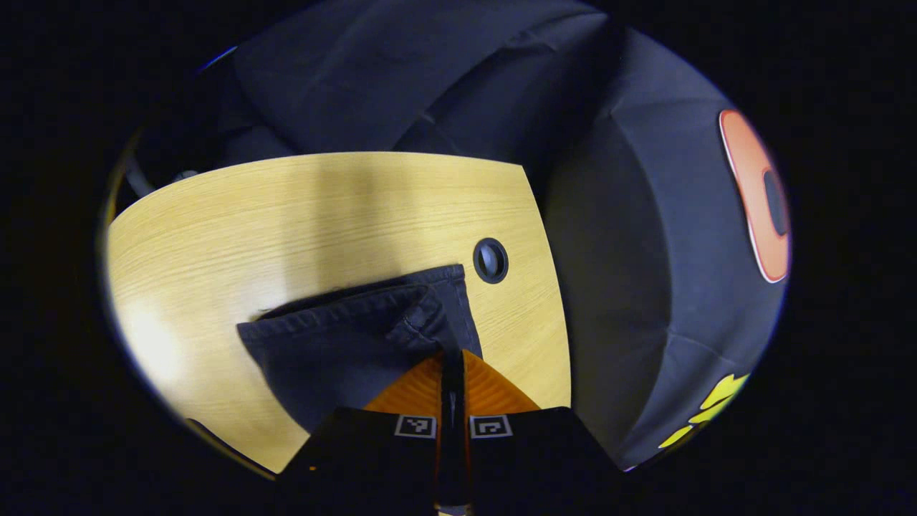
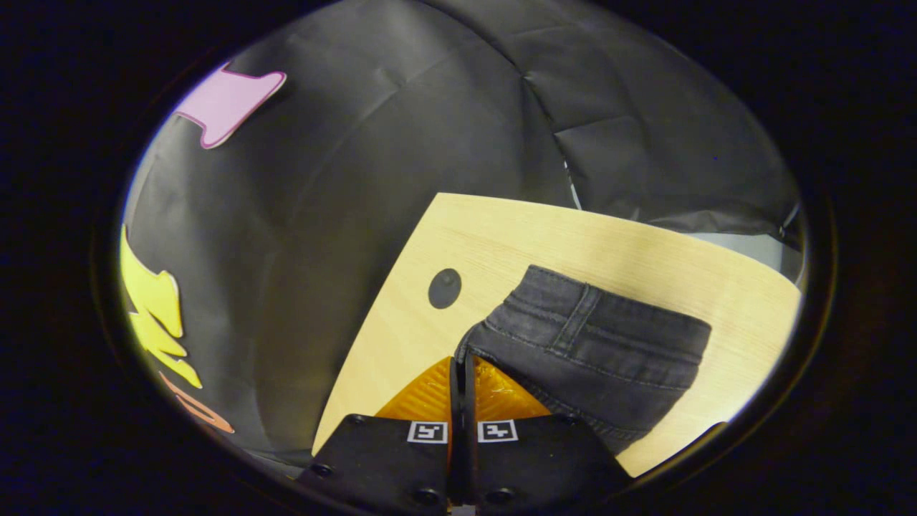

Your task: Grasp the waist and the cuffs of the jeans and fold them to make the two legs overlap; first hold the waist and fold one-third of the jeans toward the cuffs, then hold the cuffs and fold the remaining one-third in the same direction to finish folding.

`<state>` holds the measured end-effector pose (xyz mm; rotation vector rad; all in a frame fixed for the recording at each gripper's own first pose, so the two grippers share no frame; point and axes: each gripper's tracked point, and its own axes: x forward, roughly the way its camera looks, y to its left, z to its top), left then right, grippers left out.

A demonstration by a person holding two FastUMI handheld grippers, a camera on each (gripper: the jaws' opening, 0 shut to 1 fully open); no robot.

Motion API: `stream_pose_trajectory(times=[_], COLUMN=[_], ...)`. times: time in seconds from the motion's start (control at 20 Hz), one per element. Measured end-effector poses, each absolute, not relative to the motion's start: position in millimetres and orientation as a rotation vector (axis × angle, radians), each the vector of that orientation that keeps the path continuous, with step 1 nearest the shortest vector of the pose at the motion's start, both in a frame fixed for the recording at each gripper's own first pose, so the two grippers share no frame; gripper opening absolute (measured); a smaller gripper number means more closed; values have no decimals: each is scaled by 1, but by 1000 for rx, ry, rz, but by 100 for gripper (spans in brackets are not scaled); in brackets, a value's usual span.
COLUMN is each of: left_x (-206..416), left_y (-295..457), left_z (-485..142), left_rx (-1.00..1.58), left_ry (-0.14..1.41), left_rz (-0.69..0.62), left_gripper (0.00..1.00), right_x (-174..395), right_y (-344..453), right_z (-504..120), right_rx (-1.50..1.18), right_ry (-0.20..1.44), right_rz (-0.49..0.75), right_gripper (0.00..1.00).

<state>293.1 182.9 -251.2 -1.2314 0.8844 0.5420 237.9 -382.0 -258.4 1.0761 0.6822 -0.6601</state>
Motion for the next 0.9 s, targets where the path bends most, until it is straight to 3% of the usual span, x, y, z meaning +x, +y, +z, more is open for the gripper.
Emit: stream_pose_trajectory(times=[0.25,0.3,0.4,0.45,0.55,0.9], left_x=[308,309,303,301,304,303], left_y=[183,187,202,206,216,175], left_z=[-267,-255,-248,-242,-235,-72], left_rx=[-1124,-1079,-907,-844,-765,-390], left_ry=[887,869,854,842,797,543], left_rz=[545,517,523,507,455,213], left_gripper=[5,37,100,97,99,99], right_x=[250,256,268,271,264,239], right_y=[-384,-380,-362,-358,-362,-373], right_z=[-275,-275,-262,-269,-257,-232], right_rx=[1061,1065,1086,1029,941,770], right_ry=[669,661,653,669,686,613], right_rz=[-672,-646,-548,-541,-500,-458], right_gripper=[1,6,67,98,98,98])
